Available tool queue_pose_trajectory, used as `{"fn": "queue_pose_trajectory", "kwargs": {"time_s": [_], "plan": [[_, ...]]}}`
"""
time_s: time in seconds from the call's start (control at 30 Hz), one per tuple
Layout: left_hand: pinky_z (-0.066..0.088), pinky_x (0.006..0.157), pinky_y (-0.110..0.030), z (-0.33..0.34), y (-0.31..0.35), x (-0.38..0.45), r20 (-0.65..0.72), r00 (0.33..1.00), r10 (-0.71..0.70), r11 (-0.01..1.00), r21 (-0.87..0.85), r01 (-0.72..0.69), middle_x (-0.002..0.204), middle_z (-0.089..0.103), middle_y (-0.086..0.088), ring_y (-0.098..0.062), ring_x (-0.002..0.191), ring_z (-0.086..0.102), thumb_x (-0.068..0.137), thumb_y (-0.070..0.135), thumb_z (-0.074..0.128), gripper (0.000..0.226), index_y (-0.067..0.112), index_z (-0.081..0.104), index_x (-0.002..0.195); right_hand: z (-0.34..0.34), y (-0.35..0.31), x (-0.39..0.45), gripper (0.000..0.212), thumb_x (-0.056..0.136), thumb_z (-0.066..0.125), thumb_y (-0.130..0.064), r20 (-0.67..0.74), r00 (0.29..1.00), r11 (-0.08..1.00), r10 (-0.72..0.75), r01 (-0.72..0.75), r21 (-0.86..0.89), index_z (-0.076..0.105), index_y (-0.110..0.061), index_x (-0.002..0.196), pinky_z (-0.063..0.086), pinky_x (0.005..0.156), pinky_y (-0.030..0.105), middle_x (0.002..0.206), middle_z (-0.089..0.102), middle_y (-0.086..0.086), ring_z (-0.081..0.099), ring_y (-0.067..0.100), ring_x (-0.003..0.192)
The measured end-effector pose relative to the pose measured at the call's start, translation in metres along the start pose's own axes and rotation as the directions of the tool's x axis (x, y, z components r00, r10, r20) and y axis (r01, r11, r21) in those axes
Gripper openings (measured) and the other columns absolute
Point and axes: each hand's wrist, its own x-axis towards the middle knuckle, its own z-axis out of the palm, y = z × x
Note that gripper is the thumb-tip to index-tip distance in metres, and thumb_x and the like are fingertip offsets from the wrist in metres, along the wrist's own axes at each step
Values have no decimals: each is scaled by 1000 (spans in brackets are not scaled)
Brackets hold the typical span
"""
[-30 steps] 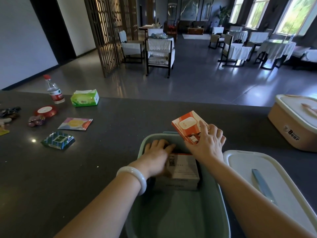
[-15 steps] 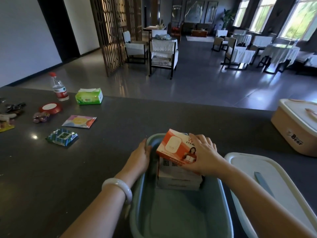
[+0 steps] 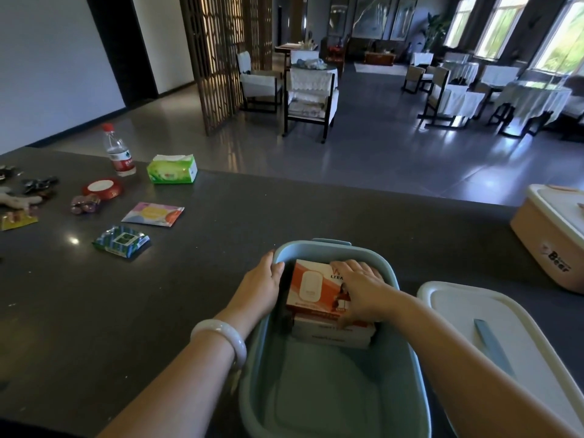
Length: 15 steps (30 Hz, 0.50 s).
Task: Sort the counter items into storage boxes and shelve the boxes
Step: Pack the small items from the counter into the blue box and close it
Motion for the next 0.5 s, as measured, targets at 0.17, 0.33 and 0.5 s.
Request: {"fn": "queue_pose_trajectory", "kwargs": {"time_s": [0.17,0.33,0.5], "plan": [[34,65,-13,-1,4,-1,13,1000,0,1000,14,0,130,57,-4,6,81,48,102,44,30,51,24,27,149,9,6,3,128,58,78,-59,8,1000,999,1,0,-35,-3,-29,152,9,118,41,152,8,-4,6,21,142],[35,60,-13,-3,7,-2,27,1000,-12,1000,-4,12,110,58,11,6,77,50,102,45,29,50,26,27,148,17,6,4,127,53,70,-73,-58,998,993,-26,32,117,4,-29,152,15,116,40,147,11,-14,9,15,138],[38,80,-27,-2,8,-3,7,1000,-15,1000,17,15,135,53,-5,-19,118,54,102,44,28,51,23,26,149,18,9,8,122,53,73,-67,-67,997,993,-32,39,109,14,-26,151,22,115,37,137,20,-12,17,14,130]]}}
